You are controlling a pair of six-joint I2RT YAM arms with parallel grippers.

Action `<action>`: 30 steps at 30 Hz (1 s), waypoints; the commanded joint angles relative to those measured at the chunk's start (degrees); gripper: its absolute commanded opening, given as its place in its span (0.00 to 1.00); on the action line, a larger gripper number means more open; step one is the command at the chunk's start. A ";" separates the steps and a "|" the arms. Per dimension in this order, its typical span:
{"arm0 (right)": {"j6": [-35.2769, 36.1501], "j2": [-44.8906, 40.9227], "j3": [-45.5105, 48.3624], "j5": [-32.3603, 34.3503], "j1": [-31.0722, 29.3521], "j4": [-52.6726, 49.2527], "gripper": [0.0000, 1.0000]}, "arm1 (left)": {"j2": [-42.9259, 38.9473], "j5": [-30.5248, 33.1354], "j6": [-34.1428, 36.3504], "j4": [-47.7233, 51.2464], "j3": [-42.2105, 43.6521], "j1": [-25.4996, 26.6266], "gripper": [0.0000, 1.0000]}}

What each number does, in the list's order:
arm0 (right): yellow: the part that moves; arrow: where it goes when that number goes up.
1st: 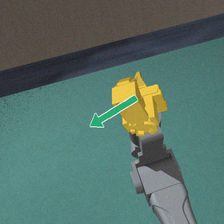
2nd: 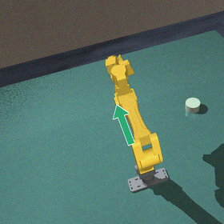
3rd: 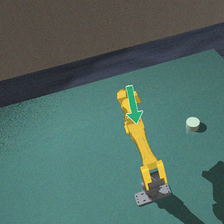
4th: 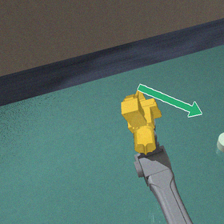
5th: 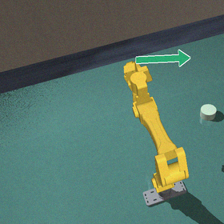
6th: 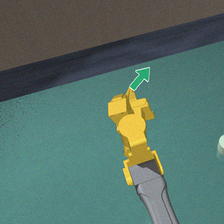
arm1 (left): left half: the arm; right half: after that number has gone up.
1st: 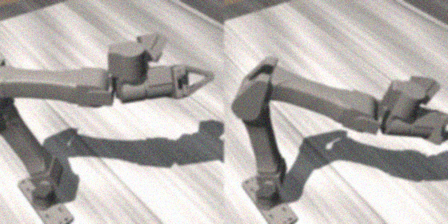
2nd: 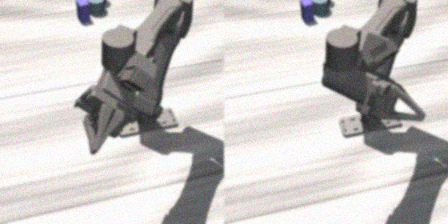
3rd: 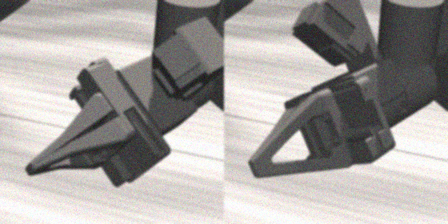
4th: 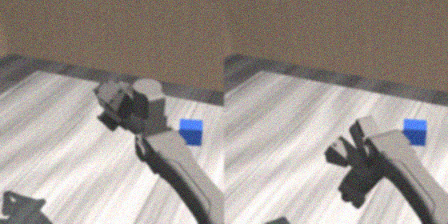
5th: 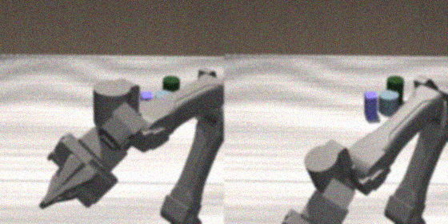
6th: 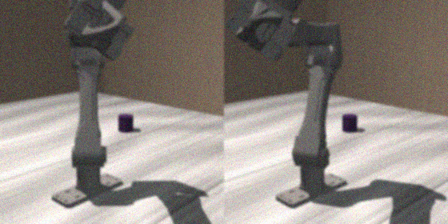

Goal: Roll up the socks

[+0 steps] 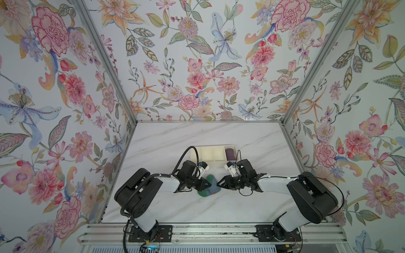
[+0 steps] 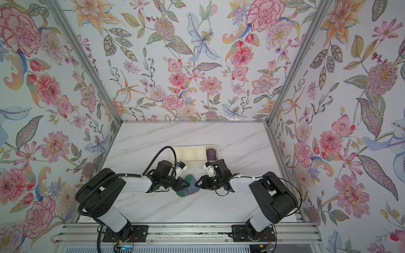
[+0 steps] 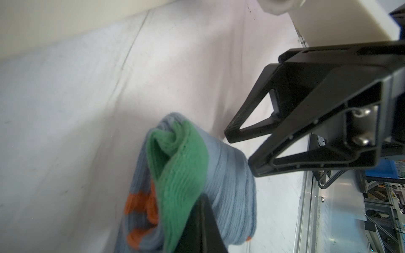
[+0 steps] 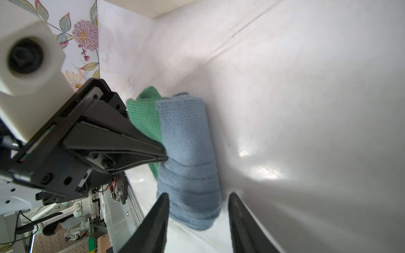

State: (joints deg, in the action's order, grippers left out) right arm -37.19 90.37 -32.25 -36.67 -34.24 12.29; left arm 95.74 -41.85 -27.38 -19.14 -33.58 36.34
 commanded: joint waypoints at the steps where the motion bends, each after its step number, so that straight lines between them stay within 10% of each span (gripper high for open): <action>1: -1.09 1.46 0.70 -0.47 0.31 2.31 0.46 | 3.39 3.61 1.17 8.05 1.44 0.63 0.00; 30: -5.22 6.71 -0.94 1.12 -2.45 9.60 0.42 | 2.87 1.87 -0.44 4.26 2.73 0.59 0.00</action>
State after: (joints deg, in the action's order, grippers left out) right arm -41.71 96.03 -32.27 -37.91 -36.16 22.65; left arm 95.96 -42.09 -27.66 -20.88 -33.04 36.34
